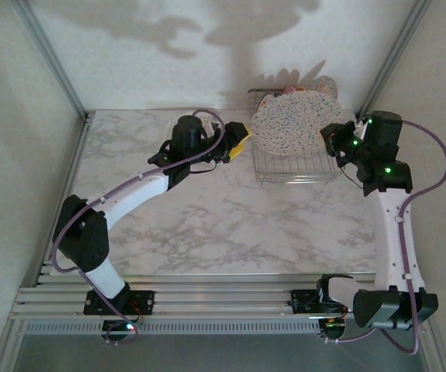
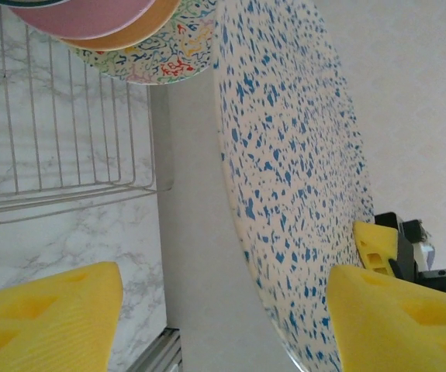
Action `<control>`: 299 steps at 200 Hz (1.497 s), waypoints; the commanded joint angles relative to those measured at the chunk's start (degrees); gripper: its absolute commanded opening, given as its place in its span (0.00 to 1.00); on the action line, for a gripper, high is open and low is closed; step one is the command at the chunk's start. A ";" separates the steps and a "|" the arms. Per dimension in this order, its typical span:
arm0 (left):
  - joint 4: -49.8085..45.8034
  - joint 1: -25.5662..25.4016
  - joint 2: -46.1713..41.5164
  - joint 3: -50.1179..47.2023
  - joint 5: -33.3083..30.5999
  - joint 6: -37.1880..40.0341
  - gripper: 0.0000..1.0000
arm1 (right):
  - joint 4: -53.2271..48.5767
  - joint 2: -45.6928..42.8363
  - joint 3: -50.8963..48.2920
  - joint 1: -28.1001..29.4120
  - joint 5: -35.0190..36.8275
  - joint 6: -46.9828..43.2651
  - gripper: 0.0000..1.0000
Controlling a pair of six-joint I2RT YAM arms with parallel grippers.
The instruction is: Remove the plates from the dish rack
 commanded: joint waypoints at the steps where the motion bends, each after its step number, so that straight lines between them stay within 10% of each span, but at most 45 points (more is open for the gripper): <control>1: 3.64 -0.41 0.87 2.92 1.84 -2.02 0.67 | 8.60 0.45 2.09 0.62 -6.34 3.63 0.00; 62: 5.83 -0.37 1.98 3.29 1.69 -3.92 0.54 | 10.62 4.68 2.23 3.55 -10.95 4.48 0.00; 129: 4.77 -0.42 1.75 3.30 0.82 -3.45 0.00 | 11.06 4.98 0.43 4.20 -10.52 3.28 0.00; 170: 5.85 -0.17 1.10 3.10 0.41 -3.93 0.00 | 9.85 5.37 1.33 4.40 -11.17 0.91 0.00; 187: 6.99 0.67 0.27 2.77 -0.02 -4.39 0.00 | 7.20 5.86 3.03 4.42 -11.36 -1.75 0.37; 211: 8.68 2.76 -1.08 2.00 0.09 -4.81 0.00 | 3.30 5.44 4.29 4.48 -9.86 -5.26 0.59; 299: 16.12 14.62 -7.83 -14.21 -6.10 -4.59 0.00 | 10.78 -6.37 -5.15 22.11 11.37 -38.27 0.71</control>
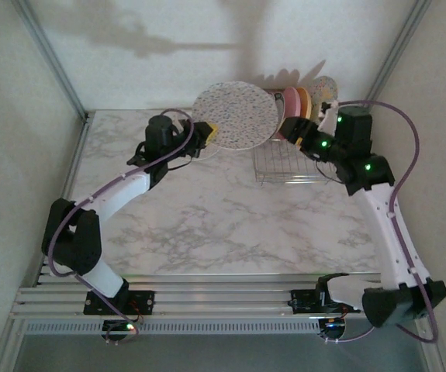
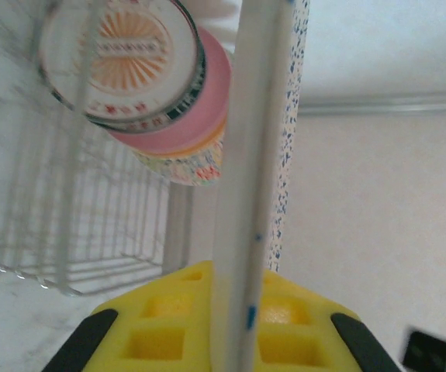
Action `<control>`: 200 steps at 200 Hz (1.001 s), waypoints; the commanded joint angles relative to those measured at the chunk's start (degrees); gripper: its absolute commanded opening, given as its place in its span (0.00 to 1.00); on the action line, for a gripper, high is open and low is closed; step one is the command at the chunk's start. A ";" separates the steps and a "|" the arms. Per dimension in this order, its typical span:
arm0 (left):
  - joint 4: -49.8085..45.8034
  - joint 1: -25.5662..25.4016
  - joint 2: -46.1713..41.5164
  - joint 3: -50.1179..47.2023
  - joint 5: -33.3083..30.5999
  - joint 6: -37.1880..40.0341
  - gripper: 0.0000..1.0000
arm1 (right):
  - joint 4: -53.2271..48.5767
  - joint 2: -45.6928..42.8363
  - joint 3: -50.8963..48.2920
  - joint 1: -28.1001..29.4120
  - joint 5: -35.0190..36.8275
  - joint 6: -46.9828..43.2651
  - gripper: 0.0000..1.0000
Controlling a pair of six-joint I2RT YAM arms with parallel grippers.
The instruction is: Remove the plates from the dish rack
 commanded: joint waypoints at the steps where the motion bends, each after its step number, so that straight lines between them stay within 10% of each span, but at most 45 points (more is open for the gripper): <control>1: 9.28 2.72 -3.79 -4.11 -3.79 0.98 0.00 | 7.98 -5.99 -5.91 5.16 8.77 -15.15 0.71; 70: 24.19 9.13 1.70 -16.79 -11.27 -1.13 0.00 | 17.64 -9.76 -16.30 13.38 12.56 -25.81 0.80; 200: 20.70 11.74 21.48 -3.57 -10.93 2.39 0.00 | 18.89 -6.23 -15.82 13.50 10.48 -24.19 0.81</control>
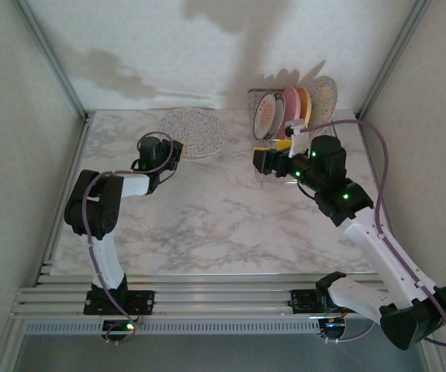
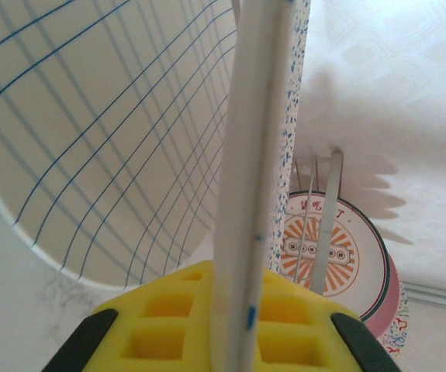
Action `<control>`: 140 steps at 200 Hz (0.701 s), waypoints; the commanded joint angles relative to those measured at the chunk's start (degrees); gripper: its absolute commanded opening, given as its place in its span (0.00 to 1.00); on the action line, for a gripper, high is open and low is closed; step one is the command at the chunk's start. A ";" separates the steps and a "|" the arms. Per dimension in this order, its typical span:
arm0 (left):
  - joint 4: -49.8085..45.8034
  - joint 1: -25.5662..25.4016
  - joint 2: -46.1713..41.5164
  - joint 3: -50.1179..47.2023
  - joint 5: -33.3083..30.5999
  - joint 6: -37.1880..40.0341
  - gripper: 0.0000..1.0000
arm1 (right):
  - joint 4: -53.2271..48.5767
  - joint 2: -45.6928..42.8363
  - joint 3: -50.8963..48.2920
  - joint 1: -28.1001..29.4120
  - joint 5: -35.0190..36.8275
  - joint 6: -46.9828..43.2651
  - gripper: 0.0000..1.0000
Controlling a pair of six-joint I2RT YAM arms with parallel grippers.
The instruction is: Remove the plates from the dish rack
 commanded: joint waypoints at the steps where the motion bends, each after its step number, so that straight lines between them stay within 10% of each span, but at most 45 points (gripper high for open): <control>1: 2.52 0.78 1.39 3.97 0.55 1.75 0.00 | 1.66 0.38 0.39 0.41 -0.40 -0.47 0.81; 140: -2.61 1.91 9.53 12.26 2.89 2.94 0.00 | 1.24 0.97 0.55 0.44 -0.37 0.37 0.81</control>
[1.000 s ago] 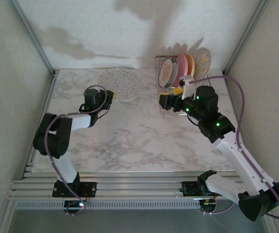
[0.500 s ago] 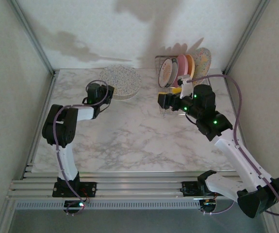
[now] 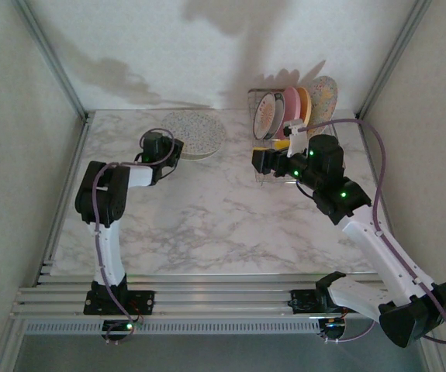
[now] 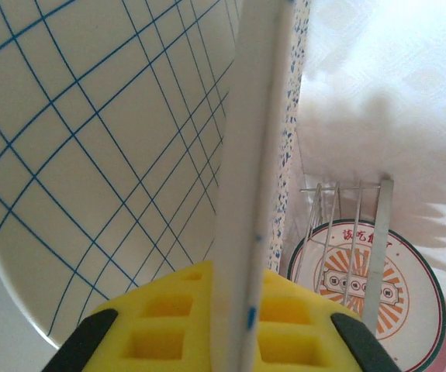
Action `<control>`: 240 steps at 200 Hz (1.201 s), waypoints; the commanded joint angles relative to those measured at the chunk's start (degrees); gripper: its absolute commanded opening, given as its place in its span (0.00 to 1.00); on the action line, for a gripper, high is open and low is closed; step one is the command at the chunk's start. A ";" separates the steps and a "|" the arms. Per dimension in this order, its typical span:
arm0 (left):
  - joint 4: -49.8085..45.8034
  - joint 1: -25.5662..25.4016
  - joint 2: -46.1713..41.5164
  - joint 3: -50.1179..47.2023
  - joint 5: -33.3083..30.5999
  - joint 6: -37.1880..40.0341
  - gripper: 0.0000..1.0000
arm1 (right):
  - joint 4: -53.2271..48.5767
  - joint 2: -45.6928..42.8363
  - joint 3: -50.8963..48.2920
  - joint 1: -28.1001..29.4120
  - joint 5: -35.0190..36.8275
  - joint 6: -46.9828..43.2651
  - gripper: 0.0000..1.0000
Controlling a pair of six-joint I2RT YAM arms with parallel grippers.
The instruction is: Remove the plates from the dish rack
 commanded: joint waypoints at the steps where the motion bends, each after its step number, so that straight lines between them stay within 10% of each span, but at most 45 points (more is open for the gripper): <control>1: 2.17 0.53 0.61 3.22 1.93 0.84 0.00 | 1.25 0.07 0.51 0.41 -0.39 0.30 0.81; 158: -1.56 1.33 3.37 5.97 3.22 1.09 0.00 | 0.93 0.11 0.40 0.39 -0.32 1.19 0.82; 240: -5.83 1.45 3.07 7.68 4.47 2.36 0.29 | 1.06 0.42 0.62 0.44 -0.42 1.54 0.82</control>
